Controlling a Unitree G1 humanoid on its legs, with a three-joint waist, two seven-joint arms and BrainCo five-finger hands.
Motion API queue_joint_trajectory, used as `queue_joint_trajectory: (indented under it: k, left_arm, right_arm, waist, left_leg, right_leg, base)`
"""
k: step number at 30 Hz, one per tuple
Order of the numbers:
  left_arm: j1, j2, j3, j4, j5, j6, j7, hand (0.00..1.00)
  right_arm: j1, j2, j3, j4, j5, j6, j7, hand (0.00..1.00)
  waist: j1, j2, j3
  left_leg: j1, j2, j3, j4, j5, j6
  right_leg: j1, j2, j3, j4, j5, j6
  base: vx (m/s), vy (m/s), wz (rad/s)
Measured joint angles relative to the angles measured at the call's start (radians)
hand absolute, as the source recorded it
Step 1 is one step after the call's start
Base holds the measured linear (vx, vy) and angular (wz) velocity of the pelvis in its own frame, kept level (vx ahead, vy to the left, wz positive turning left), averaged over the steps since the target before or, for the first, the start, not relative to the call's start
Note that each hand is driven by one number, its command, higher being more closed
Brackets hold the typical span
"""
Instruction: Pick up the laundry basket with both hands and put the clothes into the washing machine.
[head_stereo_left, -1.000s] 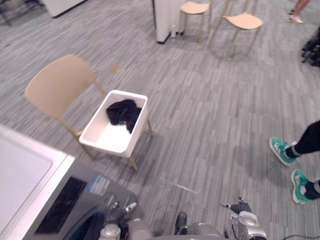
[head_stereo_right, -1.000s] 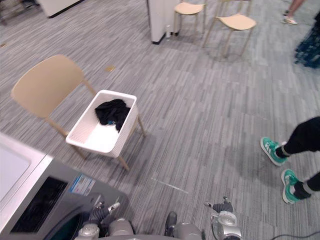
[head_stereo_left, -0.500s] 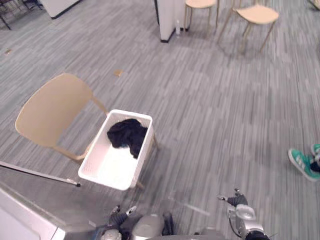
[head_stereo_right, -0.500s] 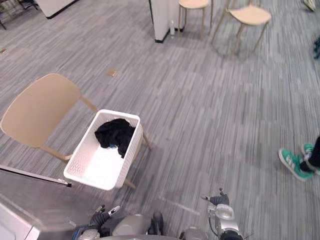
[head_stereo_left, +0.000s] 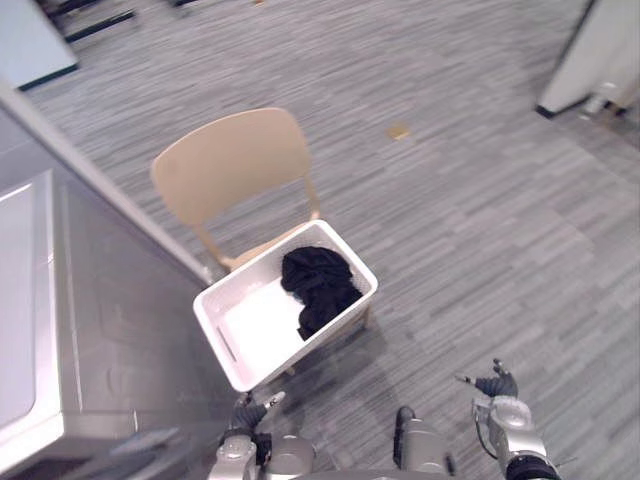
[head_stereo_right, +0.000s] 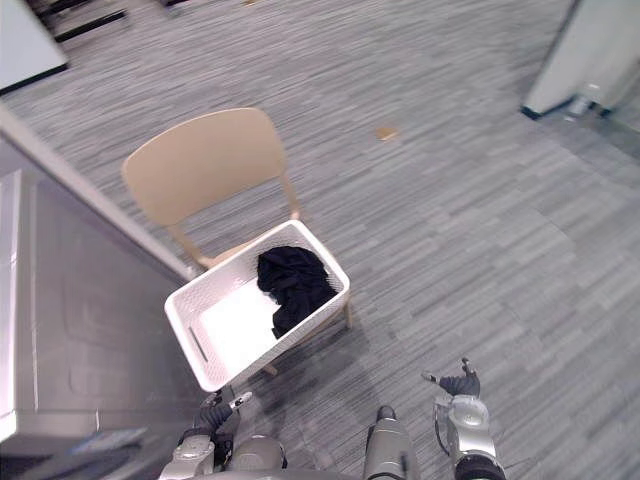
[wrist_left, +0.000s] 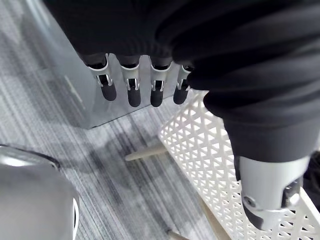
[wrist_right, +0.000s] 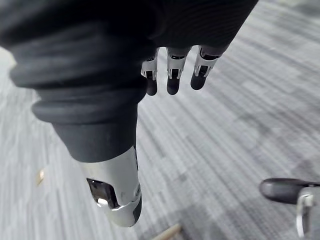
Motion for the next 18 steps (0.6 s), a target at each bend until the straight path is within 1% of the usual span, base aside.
queue_joint_trajectory:
  k: [1, 2, 3, 4, 5, 6, 7, 9, 10, 11, 12, 13, 14, 15, 16, 17, 18]
  left_arm:
    - [0.0, 0.003, -0.015, -0.003, -0.001, -0.002, 0.0, 0.0]
    - [-0.002, 0.011, -0.04, -0.003, -0.001, -0.002, 0.0, 0.0]
    - [-0.005, 0.016, -0.049, -0.004, 0.0, -0.002, -0.001, 0.0]
    - [0.003, 0.027, -0.051, -0.011, 0.0, -0.002, 0.0, 0.0]
    - [0.02, 0.041, -0.051, -0.01, 0.0, 0.0, -0.001, 0.0]
    - [0.029, 0.043, -0.051, -0.013, -0.009, 0.0, -0.002, 0.0]
    - [0.033, 0.048, -0.05, -0.011, -0.012, 0.0, -0.001, 0.0]
    - [0.037, 0.053, -0.051, -0.011, -0.013, -0.001, -0.002, 0.0]
    - [0.038, 0.053, -0.053, -0.006, -0.013, -0.001, -0.002, 0.0]
    - [0.039, 0.058, -0.073, -0.006, -0.013, -0.001, -0.003, 0.0]
    - [0.039, 0.063, -0.08, -0.007, -0.013, -0.003, -0.003, 0.0]
    - [0.042, 0.078, -0.08, -0.011, -0.013, -0.007, -0.006, 0.0]
    - [0.044, 0.087, -0.08, -0.014, -0.013, -0.009, -0.008, 0.0]
    - [0.049, 0.111, -0.079, -0.02, -0.013, -0.01, -0.019, 0.0]
    - [0.05, 0.111, -0.079, -0.018, -0.011, -0.007, -0.02, 0.0]
    - [0.055, 0.12, -0.075, -0.018, -0.007, -0.008, -0.019, 0.0]
    - [0.059, 0.134, -0.068, -0.018, -0.004, -0.008, -0.019, 0.0]
  right_arm:
    - [0.004, -0.001, -0.011, 0.0, 0.002, -0.001, -0.001, 0.0]
    - [0.0, 0.002, -0.022, 0.0, 0.003, -0.002, -0.004, 0.0]
    - [-0.001, 0.003, -0.026, 0.001, 0.005, -0.001, -0.007, 0.0]
    - [-0.005, 0.01, -0.022, 0.003, 0.011, 0.0, -0.012, 0.0]
    - [-0.014, 0.031, -0.018, 0.004, 0.01, -0.001, -0.012, 0.0]
    - [-0.018, 0.039, -0.018, 0.004, 0.01, -0.001, -0.013, 0.0]
    - [-0.018, 0.043, -0.018, 0.009, 0.009, 0.0, -0.016, 0.0]
    - [-0.019, 0.042, -0.018, 0.014, 0.002, 0.004, -0.017, 0.0]
    - [-0.015, 0.037, -0.017, 0.011, -0.013, 0.005, -0.017, 0.0]
    - [-0.006, 0.034, -0.015, 0.007, -0.035, 0.008, -0.017, 0.0]
    - [0.0, 0.035, -0.012, -0.008, -0.048, 0.011, -0.018, 0.0]
    - [0.011, 0.035, 0.019, -0.056, -0.072, 0.024, -0.019, 0.0]
    - [0.014, 0.035, 0.038, -0.09, -0.087, 0.026, -0.018, 0.0]
    - [0.019, 0.033, 0.084, -0.194, -0.122, 0.025, -0.018, 0.0]
    - [0.022, 0.031, 0.097, -0.234, -0.141, 0.021, -0.018, 0.0]
    - [0.022, 0.028, 0.109, -0.285, -0.174, 0.01, -0.017, 0.0]
    - [0.02, 0.001, 0.125, -0.351, -0.218, -0.01, -0.017, 0.0]
  waist:
    - [-0.001, -0.007, -0.003]
    - [-0.001, -0.002, -0.008]
    - [-0.001, 0.001, -0.011]
    - [0.004, -0.014, -0.012]
    - [0.004, -0.028, -0.015]
    - [0.004, -0.032, -0.017]
    - [0.004, -0.035, -0.018]
    - [0.001, -0.04, -0.018]
    - [-0.004, -0.049, -0.012]
    - [-0.006, -0.048, -0.012]
    - [-0.006, -0.05, -0.013]
    - [-0.013, -0.073, -0.011]
    - [-0.022, -0.086, -0.007]
    - [-0.033, -0.104, -0.008]
    - [-0.041, -0.101, -0.008]
    - [-0.043, -0.105, -0.011]
    - [-0.05, -0.109, -0.015]
  left_leg:
    - [-0.01, 0.03, 0.151, -0.025, 0.016, 0.022]
    - [-0.013, 0.051, 0.292, -0.052, 0.027, 0.041]
    - [-0.015, 0.051, 0.341, -0.067, 0.034, 0.051]
    - [-0.019, 0.047, 0.373, -0.097, 0.051, 0.063]
    - [-0.023, 0.033, 0.368, -0.118, 0.064, 0.071]
    - [-0.027, 0.027, 0.362, -0.123, 0.066, 0.073]
    - [-0.029, 0.007, 0.348, -0.124, 0.067, 0.075]
    - [-0.021, -0.023, 0.341, -0.125, 0.067, 0.083]
    - [-0.016, -0.04, 0.339, -0.128, 0.051, 0.106]
    - [-0.008, -0.05, 0.335, -0.124, 0.026, 0.129]
    - [-0.004, -0.058, 0.329, -0.121, 0.02, 0.134]
    - [0.004, -0.084, 0.31, -0.116, 0.011, 0.138]
    - [0.011, -0.096, 0.3, -0.116, 0.009, 0.141]
    - [0.021, -0.107, 0.27, -0.117, 0.006, 0.147]
    - [0.019, -0.105, 0.261, -0.117, 0.005, 0.148]
    - [0.014, -0.096, 0.246, -0.115, 0.005, 0.148]
    - [0.002, -0.084, 0.219, -0.117, 0.01, 0.154]
  right_leg:
    - [0.045, -0.011, -0.073, -0.045, 0.003, -0.005]
    - [0.071, -0.02, -0.139, -0.072, 0.006, -0.006]
    - [0.08, -0.026, -0.161, -0.079, 0.007, -0.004]
    - [0.095, -0.036, -0.197, -0.102, 0.016, 0.003]
    - [0.104, -0.042, -0.218, -0.125, 0.028, 0.009]
    - [0.108, -0.043, -0.224, -0.134, 0.034, 0.012]
    - [0.116, -0.051, -0.236, -0.135, 0.037, 0.016]
    - [0.115, -0.086, -0.24, -0.094, 0.032, 0.023]
    - [0.106, -0.119, -0.239, -0.029, 0.018, 0.037]
    - [0.065, -0.162, -0.213, 0.098, 0.012, 0.037]
    - [0.037, -0.184, -0.187, 0.169, 0.013, 0.035]
    - [-0.018, -0.22, -0.118, 0.295, 0.029, 0.011]
    - [-0.036, -0.227, -0.075, 0.339, 0.042, -0.007]
    - [-0.089, -0.214, 0.02, 0.418, 0.076, -0.051]
    - [-0.101, -0.192, 0.058, 0.421, 0.047, -0.032]
    - [-0.103, -0.149, 0.097, 0.387, -0.005, -0.004]
    - [-0.105, -0.082, 0.142, 0.296, -0.054, 0.017]
  base:
    - [0.05, -0.104, 1.77]
    - [0.04, -0.055, 1.7]
    - [0.02, 0.001, 1.36]
    - [0.0, 0.036, 0.93]
    - [0.01, 0.042, 0.71]
    - [0.02, 0.059, 0.45]
    - [0.02, 0.092, 0.32]
    - [0.0, 0.137, 0.27]
    - [-0.05, 0.163, 0.28]
    - [-0.06, 0.15, 0.32]
    - [-0.06, 0.137, 0.38]
    - [-0.03, 0.091, 0.37]
    - [0.0, 0.101, 0.57]
    - [0.04, 0.059, 0.43]
    - [0.07, 0.024, 0.41]
    - [0.07, -0.04, 0.39]
    - [0.06, -0.059, 0.43]
